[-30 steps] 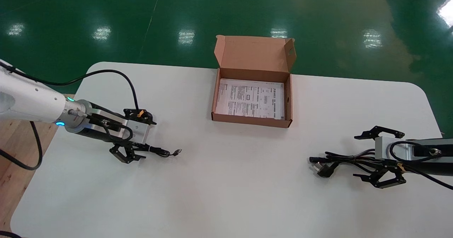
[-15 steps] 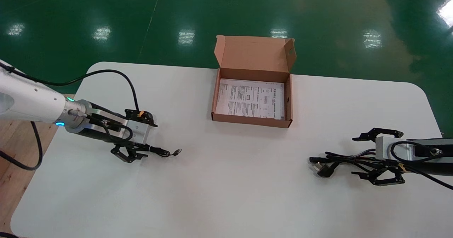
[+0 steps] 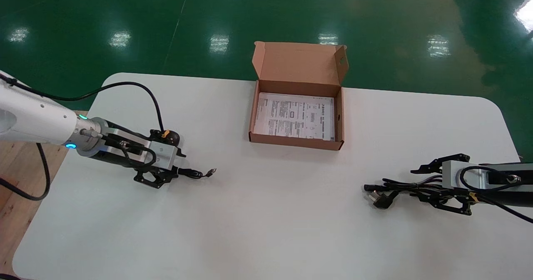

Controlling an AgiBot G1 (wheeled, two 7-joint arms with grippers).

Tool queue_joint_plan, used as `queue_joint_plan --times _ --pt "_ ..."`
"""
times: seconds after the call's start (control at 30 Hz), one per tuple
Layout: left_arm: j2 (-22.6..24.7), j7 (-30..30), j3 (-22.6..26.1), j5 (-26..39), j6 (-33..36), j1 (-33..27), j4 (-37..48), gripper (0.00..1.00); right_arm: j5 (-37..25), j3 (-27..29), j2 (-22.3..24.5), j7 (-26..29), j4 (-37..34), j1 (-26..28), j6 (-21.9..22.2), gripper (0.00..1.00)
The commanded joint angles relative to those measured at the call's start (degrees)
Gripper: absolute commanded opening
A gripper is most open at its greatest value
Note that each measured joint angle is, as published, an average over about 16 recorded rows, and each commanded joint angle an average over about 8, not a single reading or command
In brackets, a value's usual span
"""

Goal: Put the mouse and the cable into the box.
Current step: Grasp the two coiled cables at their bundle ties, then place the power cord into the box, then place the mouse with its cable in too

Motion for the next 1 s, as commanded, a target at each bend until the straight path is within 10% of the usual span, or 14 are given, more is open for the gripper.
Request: queue_joint_plan --times 0.03,0.73,1.0 --pt "0.0 0.0 0.0 0.0 0.0 0.0 0.0 0.00 0.0 0.0 0.0 0.0 0.0 0.0 0.0 0.00" --pt "-2.8 1.2 -1.6 -2.3 5.6 -6.1 -3.4 0.00 0.3 0.3 -0.1 -1.1 3.1 2.5 0.3 0.00" --pt "-7.3 1.1 -5.1 -6.4 4.6 -14.0 -6.8 0.00 1.0 1.4 -5.1 -0.4 9.1 6.5 7.7 0.00"
